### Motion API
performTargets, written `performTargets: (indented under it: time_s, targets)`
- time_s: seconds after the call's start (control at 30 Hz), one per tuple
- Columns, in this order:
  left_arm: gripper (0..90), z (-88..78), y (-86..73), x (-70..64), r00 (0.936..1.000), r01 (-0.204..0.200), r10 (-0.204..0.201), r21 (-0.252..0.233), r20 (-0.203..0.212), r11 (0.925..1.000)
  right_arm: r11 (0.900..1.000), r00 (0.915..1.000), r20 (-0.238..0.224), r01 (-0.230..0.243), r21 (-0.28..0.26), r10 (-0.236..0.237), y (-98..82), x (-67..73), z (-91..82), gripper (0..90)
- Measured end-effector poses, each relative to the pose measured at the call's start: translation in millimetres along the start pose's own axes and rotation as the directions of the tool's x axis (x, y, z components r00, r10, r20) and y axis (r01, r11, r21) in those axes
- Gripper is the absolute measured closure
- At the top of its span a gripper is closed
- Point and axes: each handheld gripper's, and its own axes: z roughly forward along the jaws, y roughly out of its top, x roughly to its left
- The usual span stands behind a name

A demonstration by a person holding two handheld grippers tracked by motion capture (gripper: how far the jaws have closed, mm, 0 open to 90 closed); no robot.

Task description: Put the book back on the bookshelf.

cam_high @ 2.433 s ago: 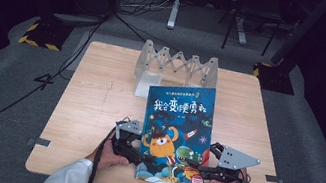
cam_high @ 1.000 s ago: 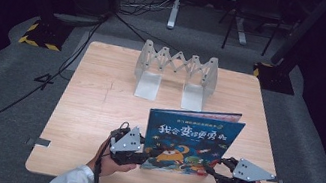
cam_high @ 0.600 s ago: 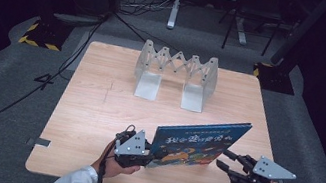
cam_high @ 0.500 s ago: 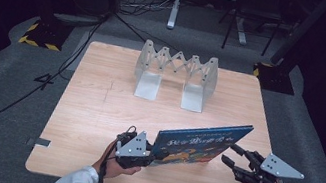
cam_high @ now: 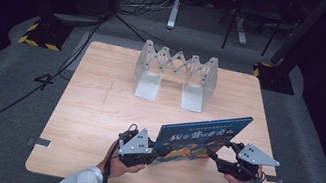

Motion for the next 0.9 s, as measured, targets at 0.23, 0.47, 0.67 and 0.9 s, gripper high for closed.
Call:
performTargets:
  time_s: [0.23,0.47,0.67,0.9]
  targets:
    - [80.4,7.2,7.0,-0.6,0.9999,0.011,-0.011,-0.048,0.007,0.9988,1.0,1.0,-0.004,0.002,-0.007,-0.002,-1.7,-0.2,-1.2,39.3]
    - [79.3,13.5,4.0,0.9,0.9994,0.031,-0.03,-0.083,0.019,0.996,1.0,1.0,0.0,0.007,-0.015,-0.007,-2.7,0.1,-0.5,39.3]
    - [79.3,22.2,7.1,-2.0,0.9998,0.016,-0.014,-0.095,0.016,0.9954,1.0,0.9999,-0.003,0.012,-0.017,-0.012,-4.2,0.1,-2.1,39.5]
    - [82.1,20.7,9.6,-4.1,0.9999,-0.013,0.014,-0.074,0.004,0.9972,0.999,0.9998,0.012,-0.018,0.043,0.017,-18.5,-3.7,-0.9,37.7]
